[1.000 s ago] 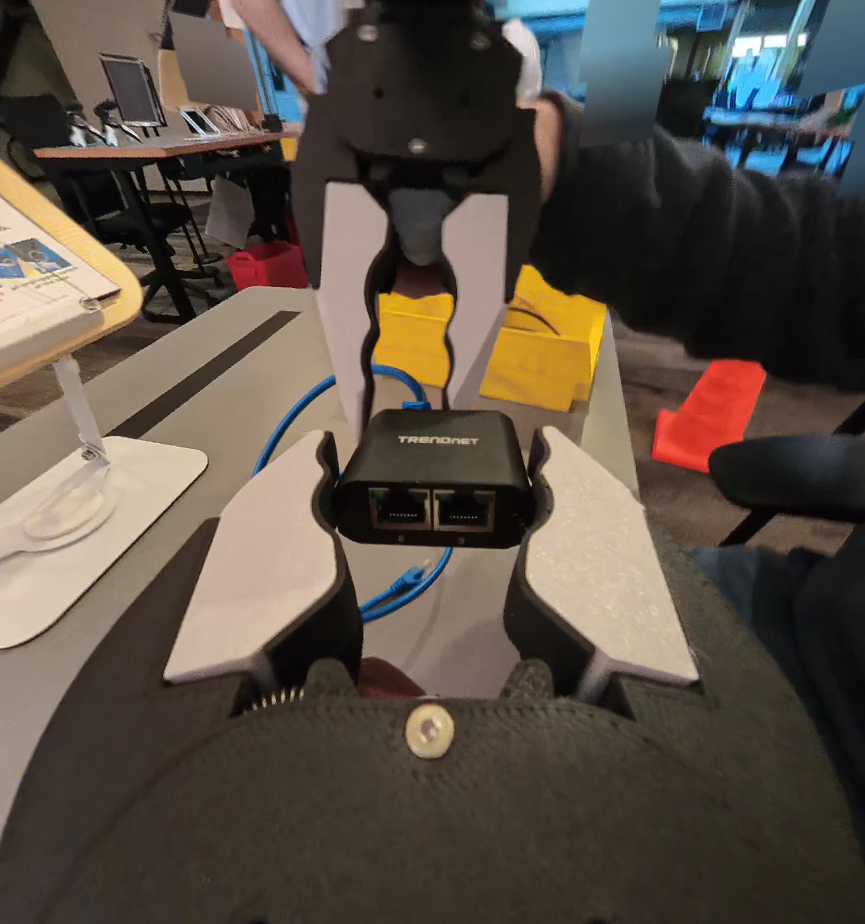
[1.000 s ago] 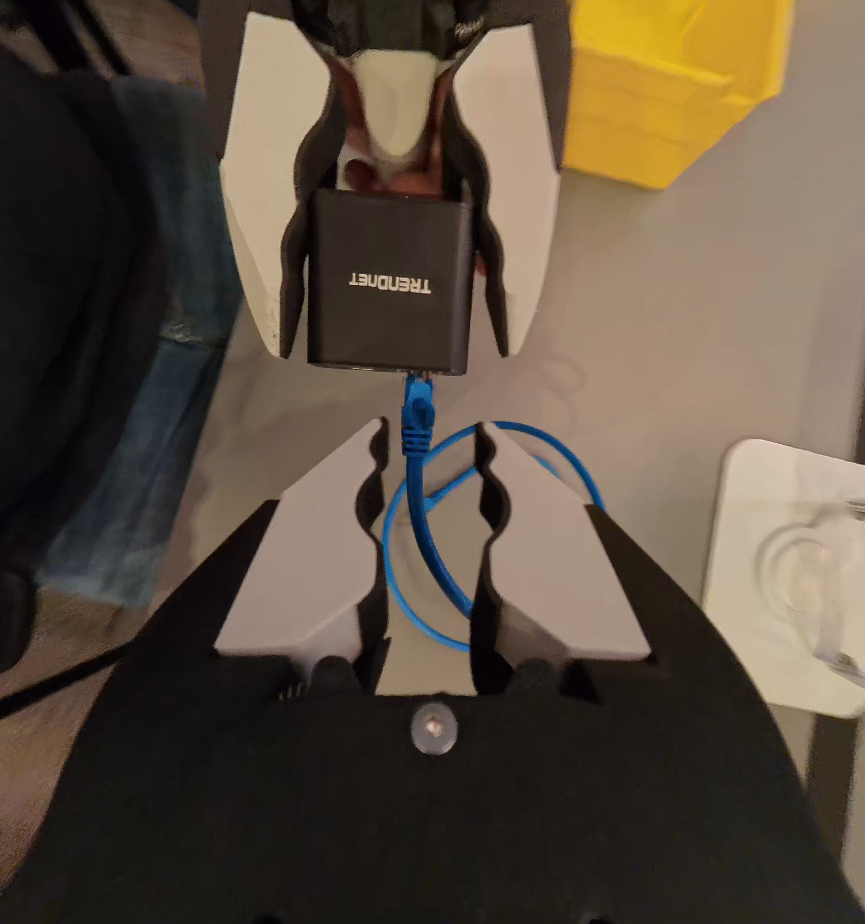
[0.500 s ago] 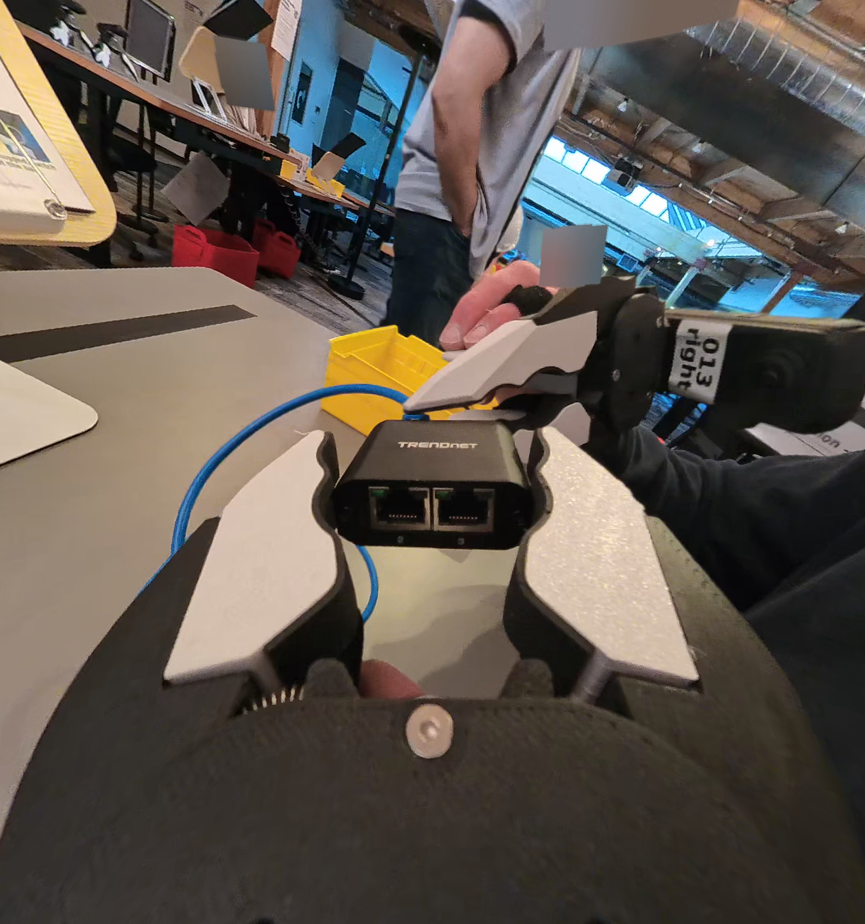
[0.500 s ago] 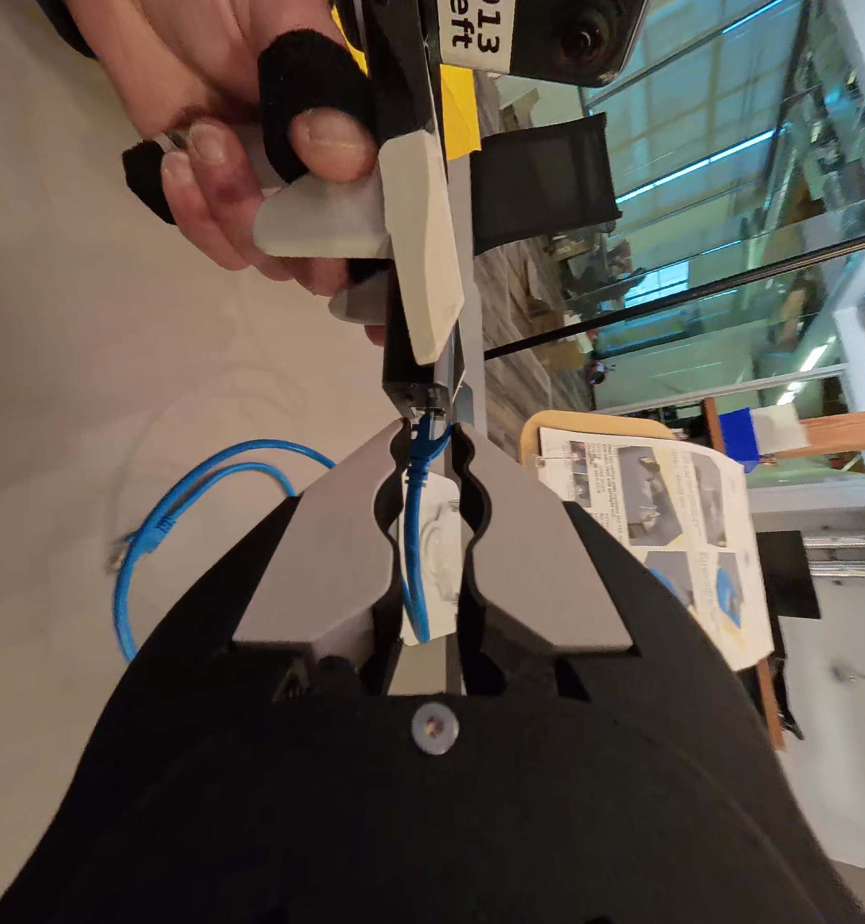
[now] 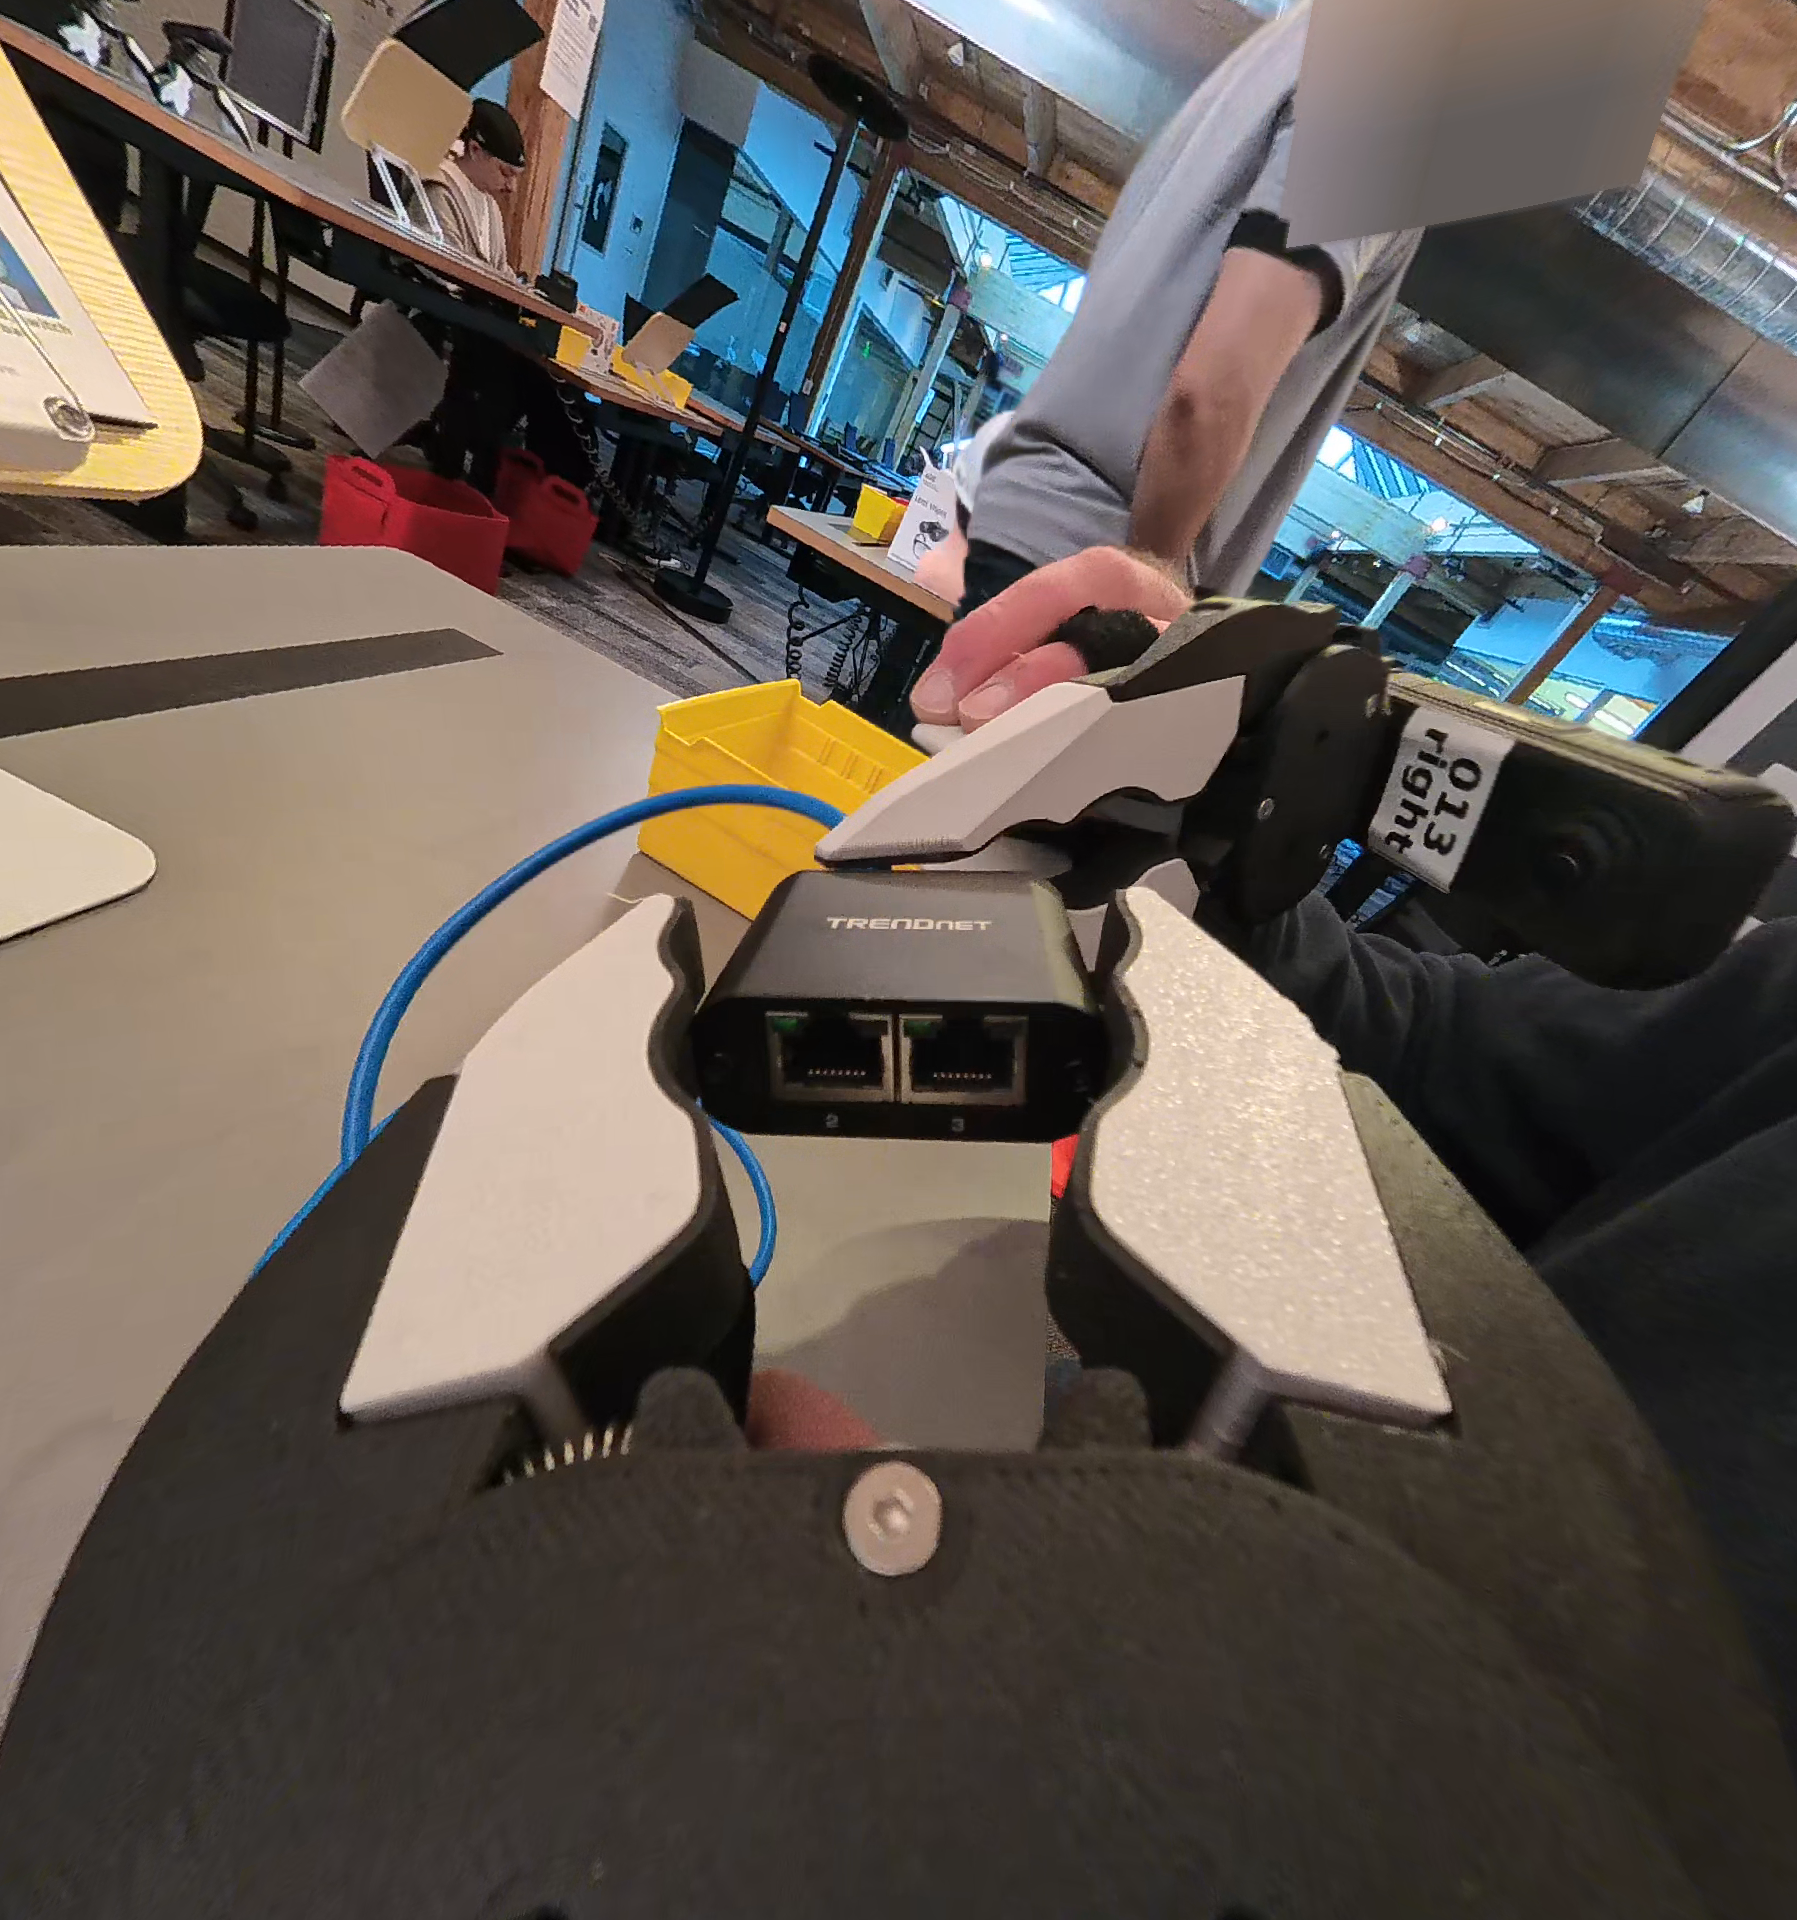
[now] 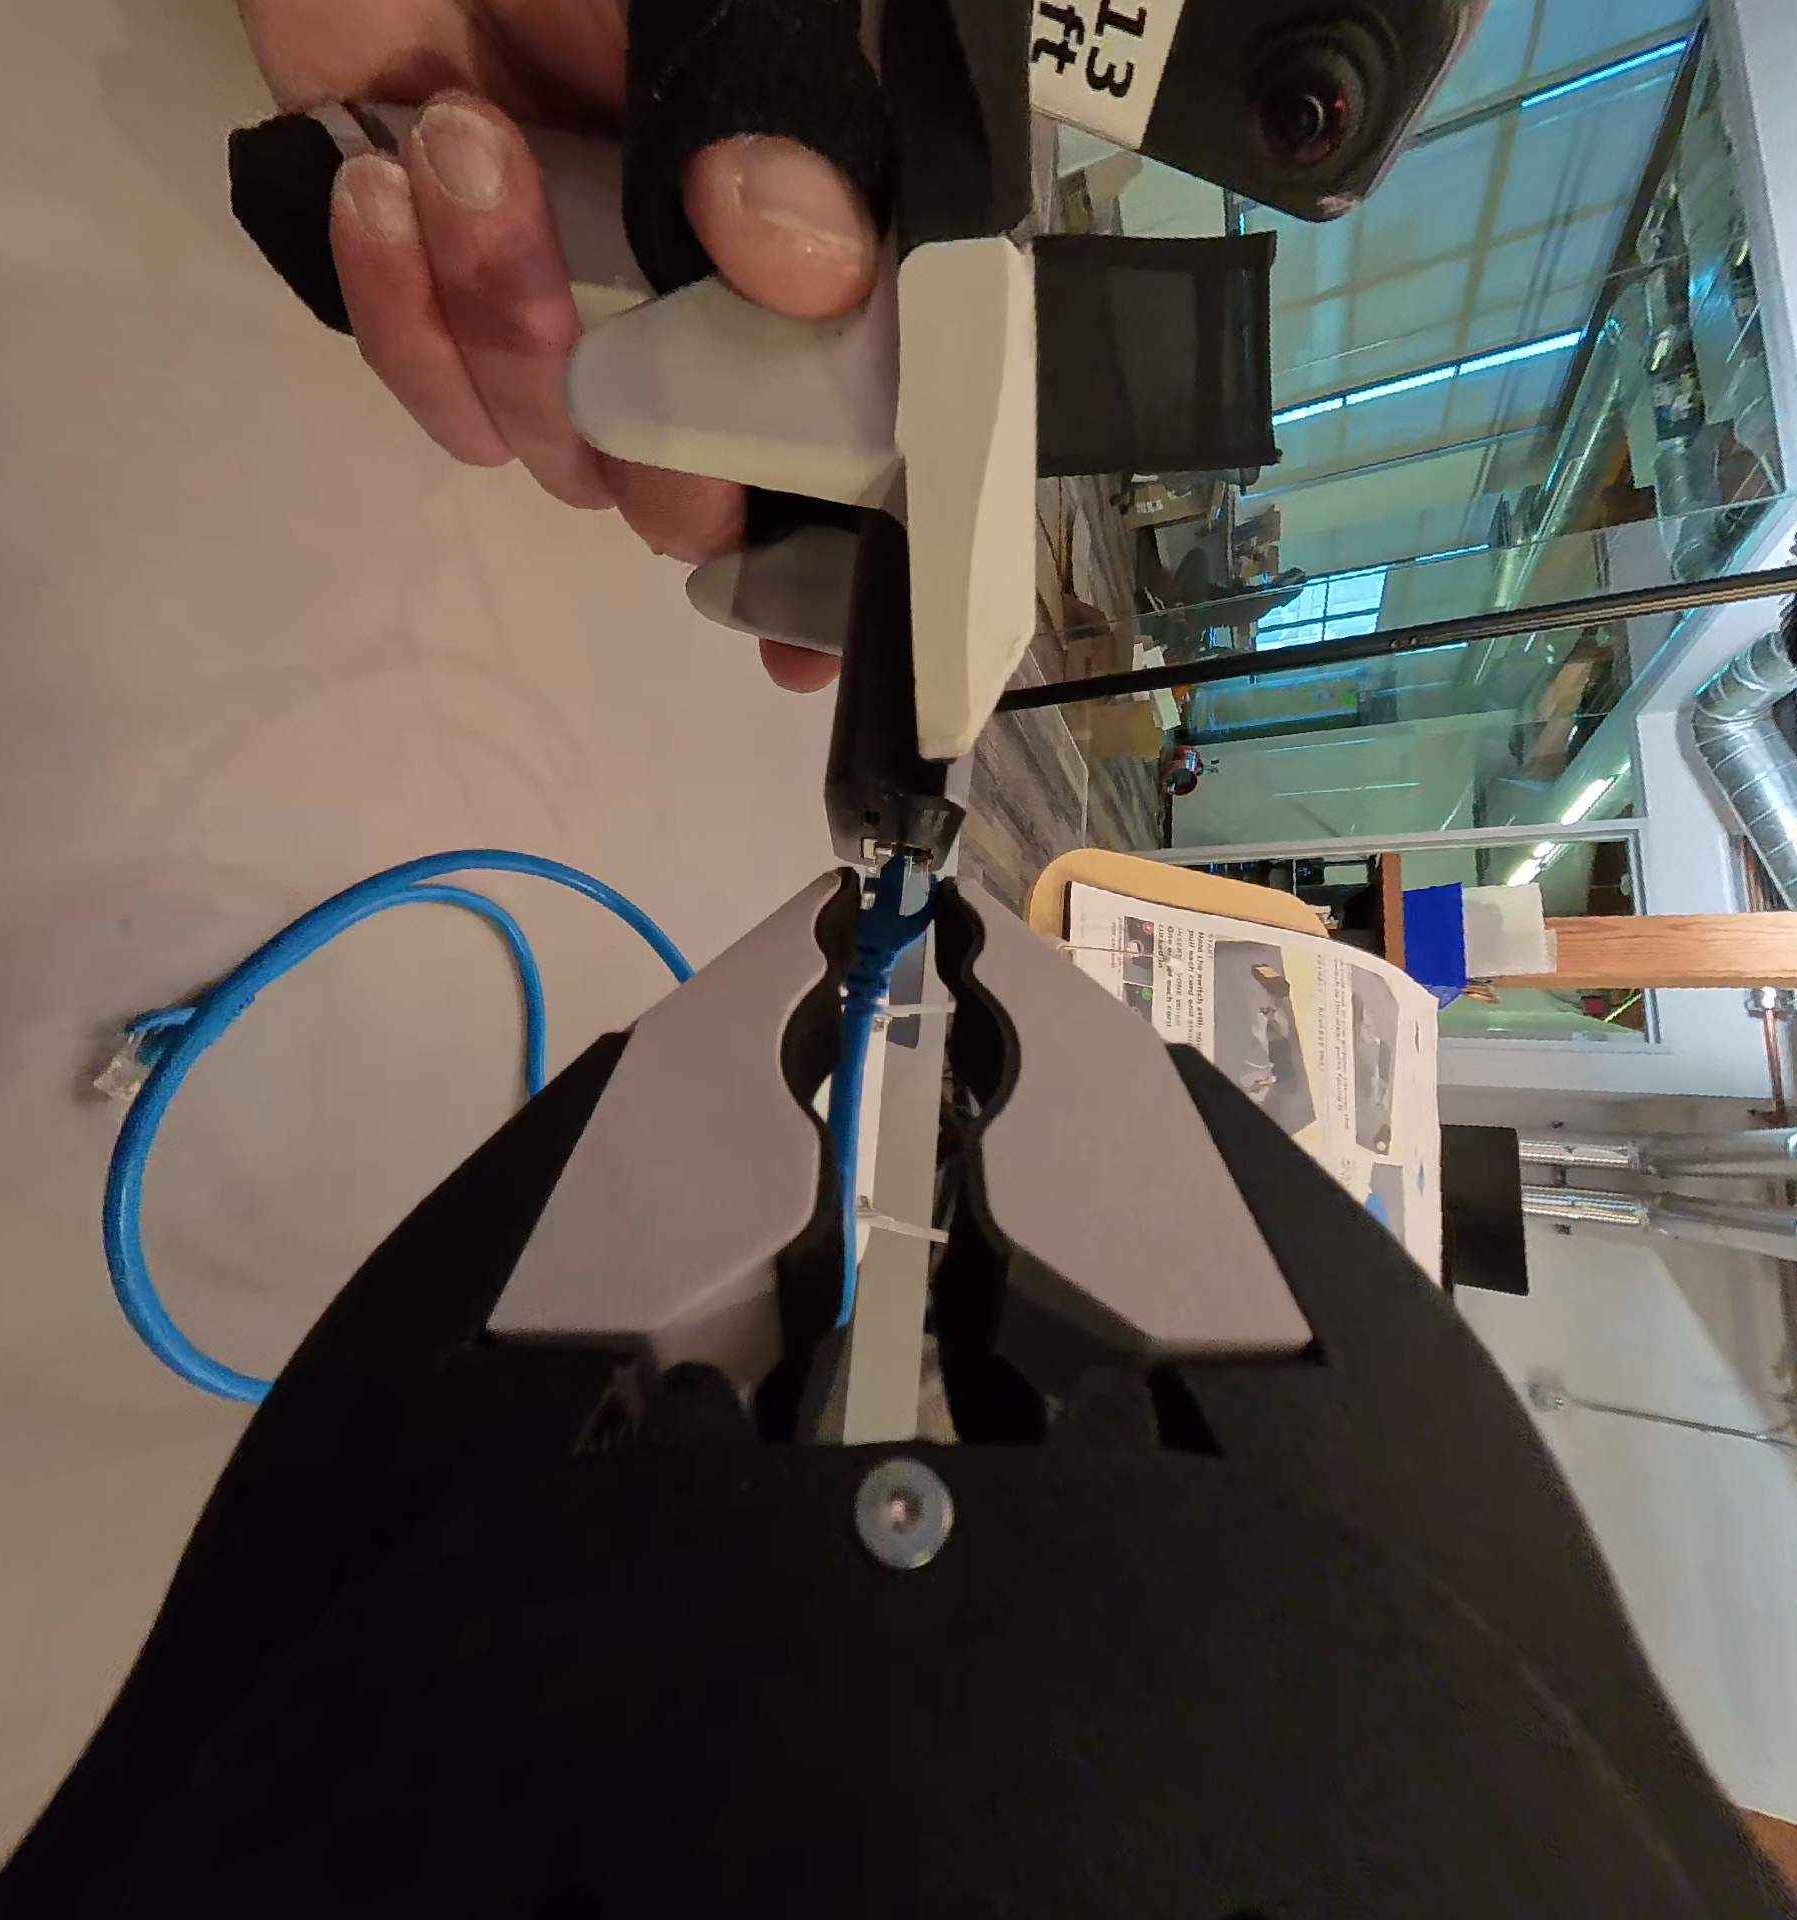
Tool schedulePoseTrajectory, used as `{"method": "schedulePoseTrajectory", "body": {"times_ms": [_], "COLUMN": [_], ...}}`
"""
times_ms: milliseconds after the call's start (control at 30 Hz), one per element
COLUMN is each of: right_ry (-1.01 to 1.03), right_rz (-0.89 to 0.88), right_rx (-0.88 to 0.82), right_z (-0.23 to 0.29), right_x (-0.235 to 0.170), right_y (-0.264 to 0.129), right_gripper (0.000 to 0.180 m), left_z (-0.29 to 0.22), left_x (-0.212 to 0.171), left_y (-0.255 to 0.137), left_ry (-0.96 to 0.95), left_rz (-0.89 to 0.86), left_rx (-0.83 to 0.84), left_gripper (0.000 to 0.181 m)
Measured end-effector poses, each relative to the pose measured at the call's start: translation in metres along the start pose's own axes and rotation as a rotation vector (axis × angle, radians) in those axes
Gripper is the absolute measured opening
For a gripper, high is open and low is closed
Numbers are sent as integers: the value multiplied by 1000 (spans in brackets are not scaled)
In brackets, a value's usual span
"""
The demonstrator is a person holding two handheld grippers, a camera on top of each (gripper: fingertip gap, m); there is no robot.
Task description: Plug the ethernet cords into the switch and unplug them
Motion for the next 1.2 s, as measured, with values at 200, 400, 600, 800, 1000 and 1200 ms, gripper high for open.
{"method": "schedulePoseTrajectory", "body": {"times_ms": [200, 400, 600, 800, 1000, 1200], "right_ry": [-75, -203, -163, -65, 225, 526], "right_rz": [60, 110, 104, 151, 120, 232], "right_rx": [77, 132, 135, 118, 109, 292], "right_z": [-2, -3, -8, -9, -27, 33], "right_x": [6, 11, 7, -20, -42, -67], "right_y": [-2, -4, -5, -30, -51, -25], "right_gripper": [11, 10, 10, 10, 10, 14], "left_z": [-2, -2, -1, 1, -4, -2], "left_x": [1, 0, -2, 43, 57, 52], "left_y": [1, 1, 2, -39, -44, -46], "left_ry": [-20, -47, -53, 26, 143, 160], "left_rz": [-3, -11, -37, -163, -123, -85], "left_rx": [-11, -35, -42, -27, 55, 70], "left_gripper": [73, 73, 73, 73, 73, 73]}}
Point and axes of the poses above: each gripper's, where its closed fingertips meet, y out along the fingers, x out of its top, z = x × y across the jaws, the point moved 8 cm from there along -y, back along the fingers, and after that the axes turned 7 degrees about -y, right-handed, at the moved point
